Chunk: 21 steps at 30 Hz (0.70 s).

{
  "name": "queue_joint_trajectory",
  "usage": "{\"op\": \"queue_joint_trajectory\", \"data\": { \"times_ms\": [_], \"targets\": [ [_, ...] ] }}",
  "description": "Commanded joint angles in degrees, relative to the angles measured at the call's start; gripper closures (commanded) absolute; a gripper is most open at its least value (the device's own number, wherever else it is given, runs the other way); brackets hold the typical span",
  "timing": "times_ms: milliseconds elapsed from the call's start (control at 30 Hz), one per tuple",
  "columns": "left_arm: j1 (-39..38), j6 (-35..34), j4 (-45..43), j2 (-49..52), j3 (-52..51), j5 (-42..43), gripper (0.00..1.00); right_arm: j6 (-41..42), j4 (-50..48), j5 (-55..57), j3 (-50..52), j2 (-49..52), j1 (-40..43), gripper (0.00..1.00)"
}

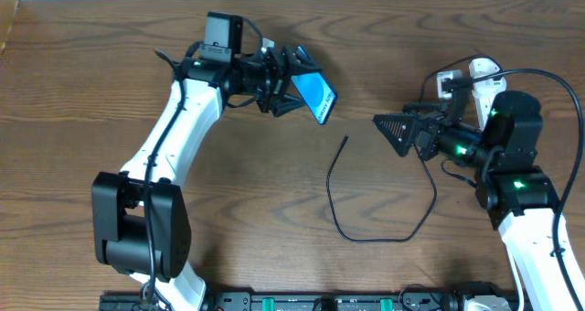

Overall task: Plug charger to phone and switch on socket
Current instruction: 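Move the right gripper toward the phone while left brings it center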

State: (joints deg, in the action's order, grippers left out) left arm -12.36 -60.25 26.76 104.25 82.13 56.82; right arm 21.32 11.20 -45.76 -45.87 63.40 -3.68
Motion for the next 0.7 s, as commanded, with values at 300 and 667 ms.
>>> {"op": "queue_joint_trajectory", "data": {
  "times_ms": [300, 667],
  "targets": [
    [-3.89, -3.8, -1.25, -1.51, 1.36, -7.26, 0.93, 0.94, -0.33, 6.01, -0.9, 1.55, -4.17, 0.01],
    [-7.56, -13.64, -6.99, -1.51, 1.36, -8.55, 0.93, 0.92, -1.44, 6.88, -0.9, 3.32, -6.45, 0.01]
  ]
}}
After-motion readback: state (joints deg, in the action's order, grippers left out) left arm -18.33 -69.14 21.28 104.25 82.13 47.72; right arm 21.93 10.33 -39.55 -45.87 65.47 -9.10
